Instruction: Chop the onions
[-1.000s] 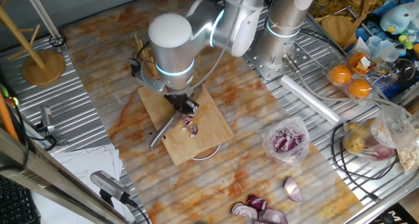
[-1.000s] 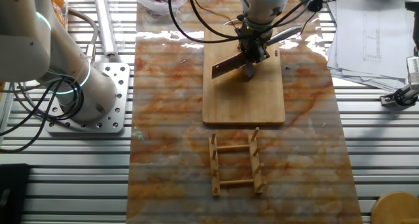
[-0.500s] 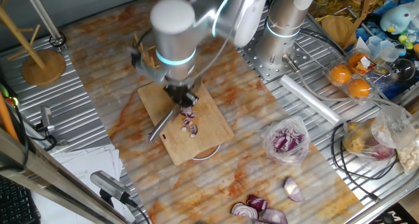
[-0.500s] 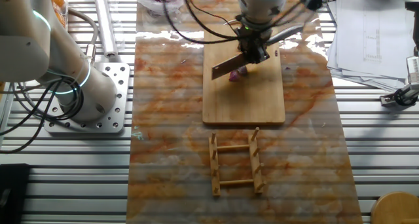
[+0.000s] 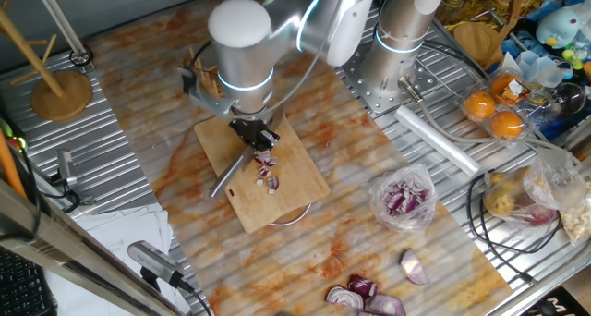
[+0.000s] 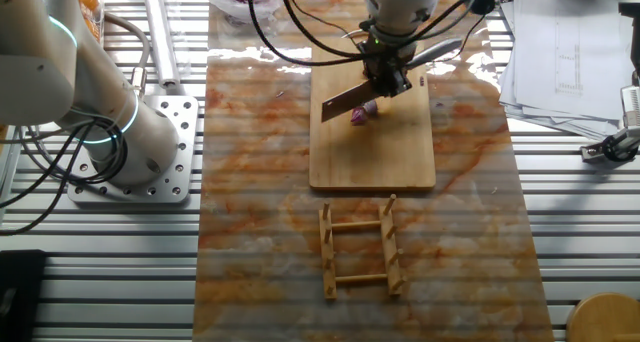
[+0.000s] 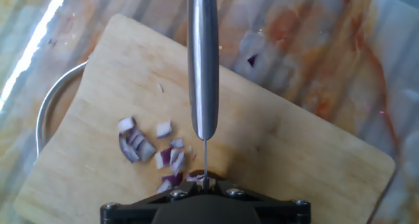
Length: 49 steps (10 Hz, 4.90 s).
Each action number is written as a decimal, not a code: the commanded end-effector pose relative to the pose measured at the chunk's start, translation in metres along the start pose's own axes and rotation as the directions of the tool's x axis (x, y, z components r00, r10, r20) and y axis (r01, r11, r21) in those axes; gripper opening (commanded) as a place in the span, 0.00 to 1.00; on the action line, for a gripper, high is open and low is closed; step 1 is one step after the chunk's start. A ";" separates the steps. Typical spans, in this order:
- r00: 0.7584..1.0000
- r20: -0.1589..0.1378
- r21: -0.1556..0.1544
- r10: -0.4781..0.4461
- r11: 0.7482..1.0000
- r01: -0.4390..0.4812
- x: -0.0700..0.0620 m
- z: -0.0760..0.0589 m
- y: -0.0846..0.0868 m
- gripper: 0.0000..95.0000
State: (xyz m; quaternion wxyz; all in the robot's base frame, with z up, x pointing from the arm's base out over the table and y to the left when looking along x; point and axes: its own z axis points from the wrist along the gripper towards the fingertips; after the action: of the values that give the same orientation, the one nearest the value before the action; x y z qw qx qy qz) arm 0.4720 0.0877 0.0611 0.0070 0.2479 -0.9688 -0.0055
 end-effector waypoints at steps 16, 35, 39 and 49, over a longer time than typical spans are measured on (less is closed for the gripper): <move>0.999 0.036 0.019 0.020 1.000 -0.021 -0.018 0.011 -0.020 0.00; 0.998 0.055 0.016 0.038 0.999 -0.039 -0.023 -0.003 -0.024 0.00; 0.994 0.107 0.038 0.025 0.999 -0.029 -0.025 0.017 -0.030 0.00; 0.996 0.077 -0.013 0.033 0.999 -0.032 -0.026 -0.010 -0.026 0.00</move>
State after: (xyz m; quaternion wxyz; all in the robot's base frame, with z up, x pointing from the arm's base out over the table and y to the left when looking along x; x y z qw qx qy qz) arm 0.5024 0.0779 0.0782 -0.0206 0.2360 -0.9710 -0.0317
